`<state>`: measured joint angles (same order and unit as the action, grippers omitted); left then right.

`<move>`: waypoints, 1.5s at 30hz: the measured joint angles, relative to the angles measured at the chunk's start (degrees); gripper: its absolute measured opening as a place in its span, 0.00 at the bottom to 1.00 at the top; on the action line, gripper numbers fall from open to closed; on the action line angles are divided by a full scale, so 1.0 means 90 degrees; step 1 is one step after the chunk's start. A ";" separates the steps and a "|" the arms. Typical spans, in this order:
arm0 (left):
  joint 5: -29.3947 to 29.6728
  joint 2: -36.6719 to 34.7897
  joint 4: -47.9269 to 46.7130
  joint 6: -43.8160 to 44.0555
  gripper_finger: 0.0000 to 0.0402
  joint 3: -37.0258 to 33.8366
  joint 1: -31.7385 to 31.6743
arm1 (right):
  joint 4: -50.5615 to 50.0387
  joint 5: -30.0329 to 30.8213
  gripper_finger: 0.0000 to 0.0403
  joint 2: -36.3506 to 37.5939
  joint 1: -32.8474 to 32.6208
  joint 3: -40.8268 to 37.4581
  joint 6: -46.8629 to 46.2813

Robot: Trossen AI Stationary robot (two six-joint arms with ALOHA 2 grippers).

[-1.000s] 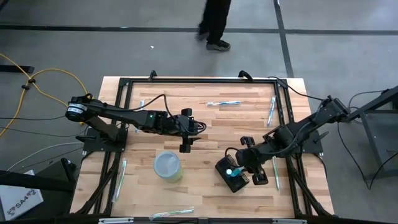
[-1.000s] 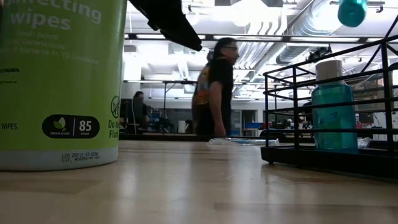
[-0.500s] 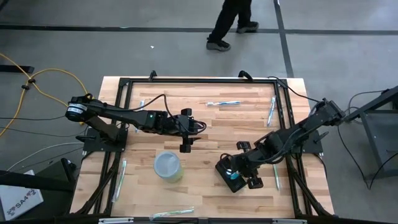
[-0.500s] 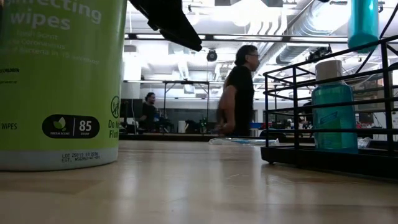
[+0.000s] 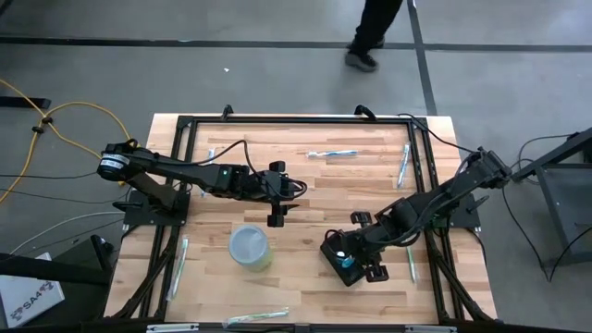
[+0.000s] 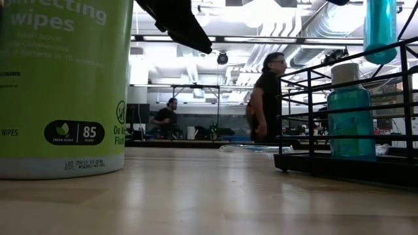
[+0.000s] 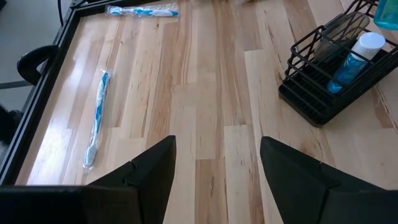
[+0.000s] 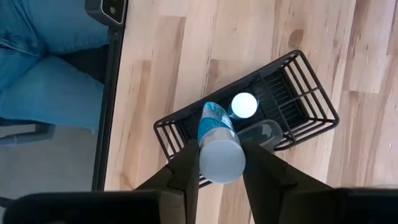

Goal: Pick & Place toothbrushing station
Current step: Put the blue mouthwash into the black mesh organizer, then put the middle blue toothbrush into the black mesh organizer

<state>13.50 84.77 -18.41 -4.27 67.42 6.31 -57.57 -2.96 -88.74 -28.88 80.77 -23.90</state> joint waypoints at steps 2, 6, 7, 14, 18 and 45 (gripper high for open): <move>-0.0002 0.0000 -0.0004 0.0000 0.56 0.0000 -0.0002 | 0.0028 0.0002 0.22 -0.0068 0.0000 0.0000 0.0000; -0.0002 0.0000 -0.0029 0.0000 0.56 0.0000 0.0000 | 0.0012 -0.0002 0.22 -0.0221 -0.0041 -0.0005 -0.0034; -0.0002 0.0000 -0.0041 0.0001 0.56 0.0000 0.0000 | -0.0003 -0.0002 0.22 -0.0272 -0.0068 -0.0005 -0.0036; -0.0181 0.0000 -0.0053 0.0000 0.56 0.0000 -0.0002 | 0.0000 0.0053 0.22 -0.0551 -0.0125 -0.0005 -0.0058; -0.0226 0.0000 -0.0056 0.0007 0.56 0.0000 -0.0002 | 0.0026 0.0129 0.22 -0.0690 -0.0143 -0.0005 -0.0055; -0.0219 0.0000 -0.0070 0.0024 0.56 0.0000 -0.0002 | 0.0195 0.0142 0.22 -0.1131 -0.0168 -0.0005 -0.0177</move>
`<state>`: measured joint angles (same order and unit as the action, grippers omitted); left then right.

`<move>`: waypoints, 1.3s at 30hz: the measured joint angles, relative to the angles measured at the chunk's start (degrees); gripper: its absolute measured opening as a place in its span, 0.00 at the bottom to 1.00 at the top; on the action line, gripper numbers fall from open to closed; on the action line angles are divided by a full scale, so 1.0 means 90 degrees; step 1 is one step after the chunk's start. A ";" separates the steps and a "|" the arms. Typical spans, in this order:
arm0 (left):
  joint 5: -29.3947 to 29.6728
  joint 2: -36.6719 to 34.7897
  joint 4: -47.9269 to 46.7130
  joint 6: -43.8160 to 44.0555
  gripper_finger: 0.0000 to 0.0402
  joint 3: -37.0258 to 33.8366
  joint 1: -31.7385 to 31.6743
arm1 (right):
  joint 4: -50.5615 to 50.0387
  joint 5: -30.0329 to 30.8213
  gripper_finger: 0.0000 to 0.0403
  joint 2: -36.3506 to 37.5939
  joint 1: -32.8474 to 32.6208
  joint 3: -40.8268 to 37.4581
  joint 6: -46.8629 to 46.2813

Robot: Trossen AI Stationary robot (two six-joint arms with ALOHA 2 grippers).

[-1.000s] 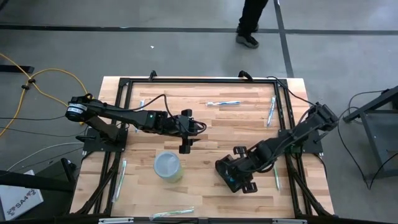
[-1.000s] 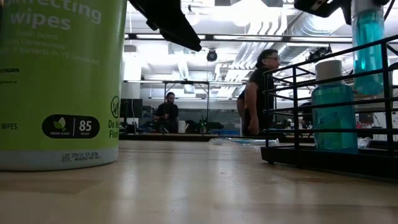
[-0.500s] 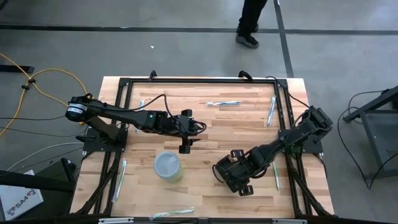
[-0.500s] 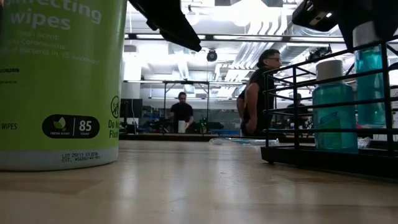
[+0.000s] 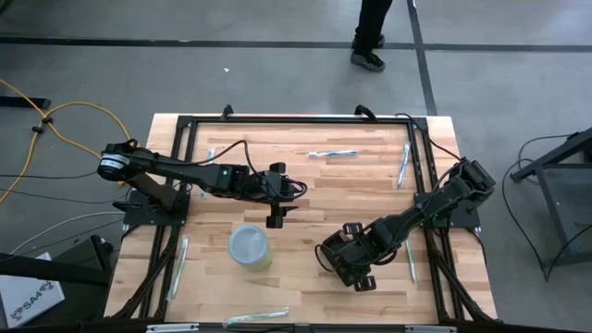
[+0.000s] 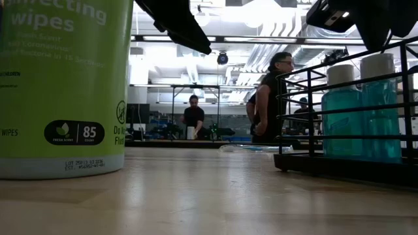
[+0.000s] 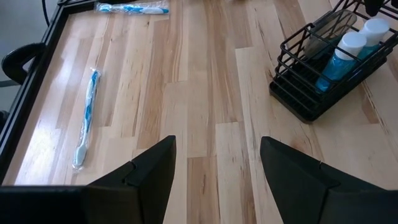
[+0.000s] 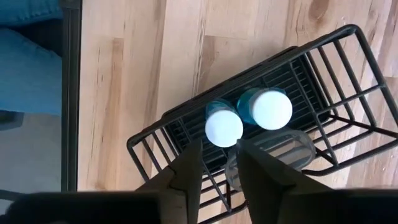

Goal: Pick & Place toothbrushing station
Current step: Put the middle blue toothbrush into the black mesh organizer

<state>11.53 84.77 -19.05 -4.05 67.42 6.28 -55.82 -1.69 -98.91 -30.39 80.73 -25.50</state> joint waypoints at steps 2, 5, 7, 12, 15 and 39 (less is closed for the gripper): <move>0.0000 0.0000 0.0000 0.0002 0.56 0.0000 0.0000 | 0.0003 -0.0057 0.20 0.0000 0.0000 0.0000 0.0000; 0.0000 0.0000 0.0000 0.0000 0.56 0.0000 0.0000 | 0.0072 -0.0163 0.18 0.0000 0.0000 0.0000 0.0001; 0.0000 0.0000 0.0000 0.0000 0.56 0.0000 0.0000 | 0.0081 -0.0168 0.18 0.0000 0.0000 0.0000 0.0001; 0.0000 0.0000 0.0000 0.0000 0.56 0.0000 0.0000 | 0.0081 -0.0168 0.18 0.0002 0.0000 0.0000 0.0000; 0.0000 0.0000 0.0000 0.0000 0.56 0.0000 0.0000 | 0.0081 -0.0166 0.18 0.0002 0.0041 0.0000 0.0002; 0.0019 0.0000 0.0000 0.0500 0.56 0.0000 0.0000 | 0.0085 -0.0486 0.18 0.0597 0.0971 0.0000 -0.0148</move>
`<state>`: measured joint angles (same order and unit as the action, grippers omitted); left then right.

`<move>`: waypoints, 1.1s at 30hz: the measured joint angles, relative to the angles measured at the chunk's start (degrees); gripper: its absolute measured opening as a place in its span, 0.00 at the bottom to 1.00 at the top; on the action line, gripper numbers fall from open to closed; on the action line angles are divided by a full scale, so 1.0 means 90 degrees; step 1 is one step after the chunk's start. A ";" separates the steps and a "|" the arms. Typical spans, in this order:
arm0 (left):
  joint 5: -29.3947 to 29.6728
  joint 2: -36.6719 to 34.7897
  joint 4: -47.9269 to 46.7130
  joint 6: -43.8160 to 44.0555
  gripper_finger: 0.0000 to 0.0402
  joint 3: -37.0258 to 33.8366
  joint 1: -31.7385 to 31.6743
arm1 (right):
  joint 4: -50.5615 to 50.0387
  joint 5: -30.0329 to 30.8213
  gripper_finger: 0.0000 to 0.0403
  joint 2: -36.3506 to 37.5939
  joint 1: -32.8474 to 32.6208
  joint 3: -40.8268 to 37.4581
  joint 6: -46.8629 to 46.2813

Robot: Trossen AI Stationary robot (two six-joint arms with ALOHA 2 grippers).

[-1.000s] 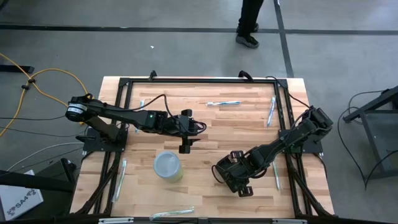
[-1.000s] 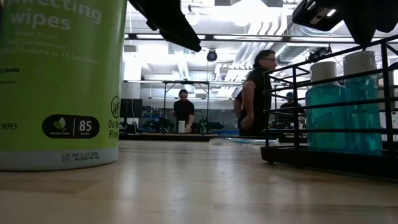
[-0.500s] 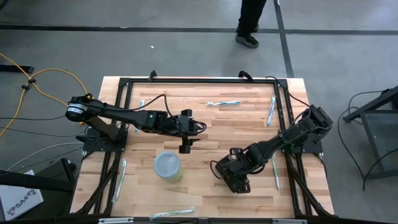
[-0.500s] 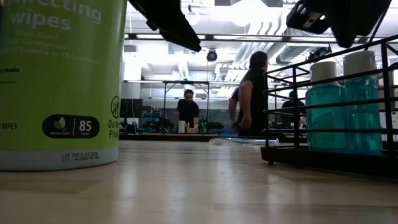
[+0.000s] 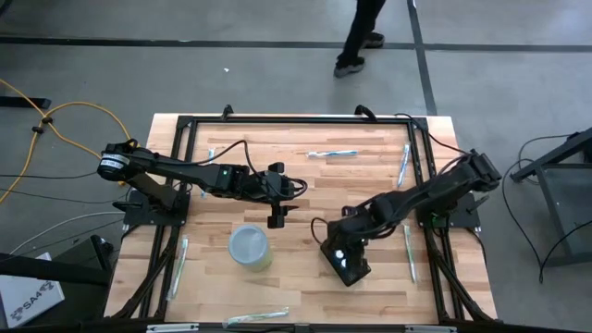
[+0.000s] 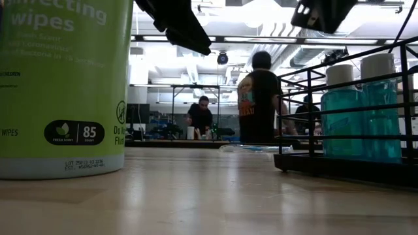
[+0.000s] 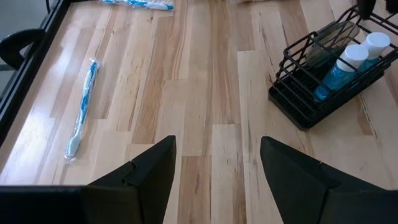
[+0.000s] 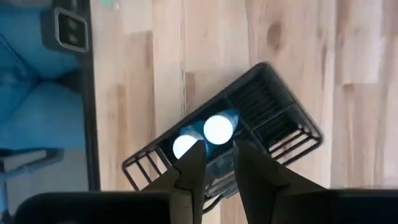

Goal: Pick & Place toothbrushing station
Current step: Put the middle blue toothbrush into the black mesh organizer

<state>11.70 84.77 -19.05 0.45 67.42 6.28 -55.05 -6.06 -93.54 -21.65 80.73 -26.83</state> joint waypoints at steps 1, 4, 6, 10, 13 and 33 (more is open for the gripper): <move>-0.0001 0.0000 0.0000 0.0000 0.56 0.0000 0.0000 | -0.0012 0.0071 0.18 0.0097 0.0031 0.0000 0.0000; 0.0000 0.0000 0.0000 0.0000 0.56 0.0000 0.0000 | -0.0020 0.0543 0.18 0.0370 0.0122 0.0002 0.0032; 0.0050 0.0000 0.0000 0.0064 0.56 0.0000 0.0000 | -0.0067 0.0945 0.18 0.0488 0.0205 0.0002 0.0195; 0.0121 0.0000 0.0002 0.0152 0.56 0.0000 -0.0017 | -0.0225 0.1476 0.18 0.0669 0.0489 0.0002 0.0620; 0.0124 0.0000 0.0002 0.0076 0.56 0.0000 -0.0017 | -0.0409 0.1563 0.18 0.0682 0.0821 0.0002 0.0907; 0.0126 0.0000 -0.0002 0.0046 0.56 -0.0005 -0.0017 | -0.0759 0.1435 0.18 0.0506 0.4135 0.0000 0.4313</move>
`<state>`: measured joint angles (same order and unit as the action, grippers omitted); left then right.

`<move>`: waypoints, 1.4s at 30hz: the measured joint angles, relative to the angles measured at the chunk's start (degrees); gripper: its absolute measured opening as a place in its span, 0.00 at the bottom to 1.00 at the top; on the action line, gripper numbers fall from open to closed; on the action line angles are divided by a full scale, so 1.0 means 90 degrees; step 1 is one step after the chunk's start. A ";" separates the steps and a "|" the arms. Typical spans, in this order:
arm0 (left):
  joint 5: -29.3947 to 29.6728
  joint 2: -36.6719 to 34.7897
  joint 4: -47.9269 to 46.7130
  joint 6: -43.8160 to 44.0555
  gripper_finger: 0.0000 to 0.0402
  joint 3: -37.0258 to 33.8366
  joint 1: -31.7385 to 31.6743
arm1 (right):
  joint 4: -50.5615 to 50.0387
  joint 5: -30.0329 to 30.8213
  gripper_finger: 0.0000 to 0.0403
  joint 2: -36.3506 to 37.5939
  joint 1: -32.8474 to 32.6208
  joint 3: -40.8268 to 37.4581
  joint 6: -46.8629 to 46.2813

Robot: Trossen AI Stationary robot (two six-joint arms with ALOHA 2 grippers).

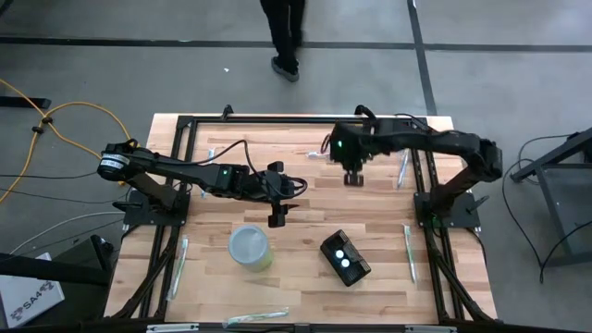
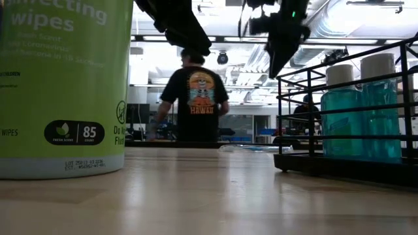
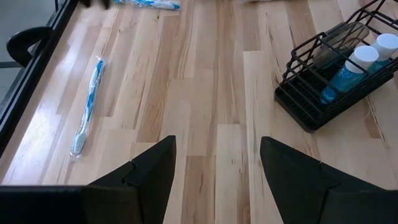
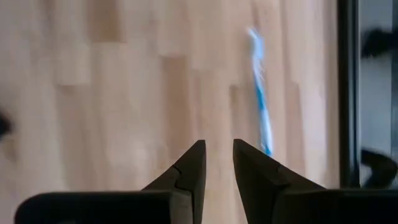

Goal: Pick & Place toothbrushing station
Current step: Put the middle blue toothbrush into the black mesh organizer

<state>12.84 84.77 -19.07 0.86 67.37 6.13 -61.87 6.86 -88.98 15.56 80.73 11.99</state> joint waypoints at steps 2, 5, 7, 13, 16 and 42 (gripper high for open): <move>0.0000 0.0000 -0.0002 0.0000 0.56 0.0000 0.0000 | -0.0097 -0.0097 0.18 -0.0133 0.0411 0.0000 0.0169; 0.0000 0.0000 -0.0020 0.0000 0.56 0.0000 0.0000 | -0.0084 -0.0438 0.18 -0.0382 0.0975 0.0000 0.0492; 0.0000 0.0000 -0.0024 0.0000 0.56 0.0000 0.0000 | -0.0067 -0.0646 0.18 -0.0577 0.1263 0.0000 0.0711; 0.0000 0.0000 -0.0035 0.0000 0.56 0.0000 0.0000 | -0.0050 -0.0848 0.18 -0.1148 0.1653 0.0000 0.1134; 0.0000 0.0000 -0.0035 0.0000 0.56 0.0000 0.0000 | -0.0045 -0.0984 0.18 -0.1435 0.1657 0.0000 0.1261; 0.0001 0.0000 -0.0285 -0.0002 0.56 0.0000 0.0000 | 0.0600 -0.0467 0.20 -0.2143 0.1357 0.0000 0.1542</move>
<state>12.85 84.77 -21.63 0.84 67.37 6.13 -56.47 2.66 -108.27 27.77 80.73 25.87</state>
